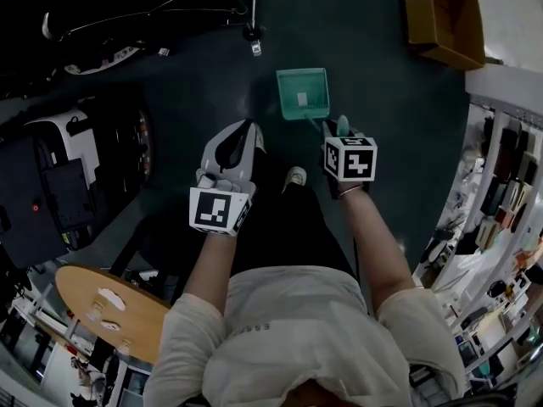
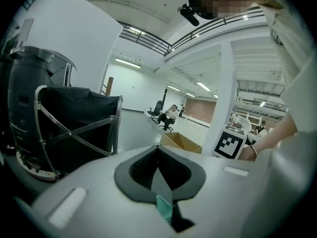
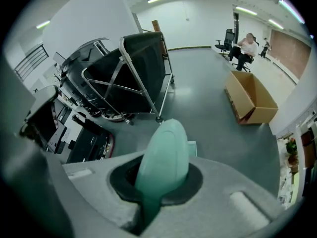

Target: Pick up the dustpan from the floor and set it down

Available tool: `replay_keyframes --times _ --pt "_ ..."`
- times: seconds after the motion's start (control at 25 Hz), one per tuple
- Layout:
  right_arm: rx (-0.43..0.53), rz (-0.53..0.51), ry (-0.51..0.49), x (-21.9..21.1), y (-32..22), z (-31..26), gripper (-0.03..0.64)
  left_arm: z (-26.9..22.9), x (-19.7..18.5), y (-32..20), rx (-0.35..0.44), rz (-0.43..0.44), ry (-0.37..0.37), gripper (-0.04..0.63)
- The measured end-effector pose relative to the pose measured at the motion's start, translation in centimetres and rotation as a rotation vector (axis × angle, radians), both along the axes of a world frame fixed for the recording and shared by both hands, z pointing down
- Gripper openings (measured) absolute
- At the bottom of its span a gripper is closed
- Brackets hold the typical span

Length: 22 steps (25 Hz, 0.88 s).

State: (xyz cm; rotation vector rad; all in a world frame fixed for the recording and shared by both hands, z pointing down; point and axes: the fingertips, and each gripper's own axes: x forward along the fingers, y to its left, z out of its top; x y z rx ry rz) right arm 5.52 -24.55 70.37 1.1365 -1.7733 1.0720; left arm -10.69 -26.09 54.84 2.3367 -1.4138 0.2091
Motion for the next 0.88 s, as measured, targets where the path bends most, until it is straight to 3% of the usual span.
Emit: replay_keyframes --times 0.6,0.76,0.88 --pt "0.05 0.045 0.027 0.2 -2.9 3.5 0.006 2.5 -0.2 0.0 -0.034 -0.019 0.015 0.008" --pt "0.076 0.032 0.078 0.1 -3.1 3.4 0.092 2.1 -0.5 -0.1 -0.046 -0.03 0.04 0.008" --pt "0.117 0.031 0.147 0.3 -3.0 3.3 0.24 1.1 -0.6 -0.1 -0.04 -0.024 0.04 0.008"
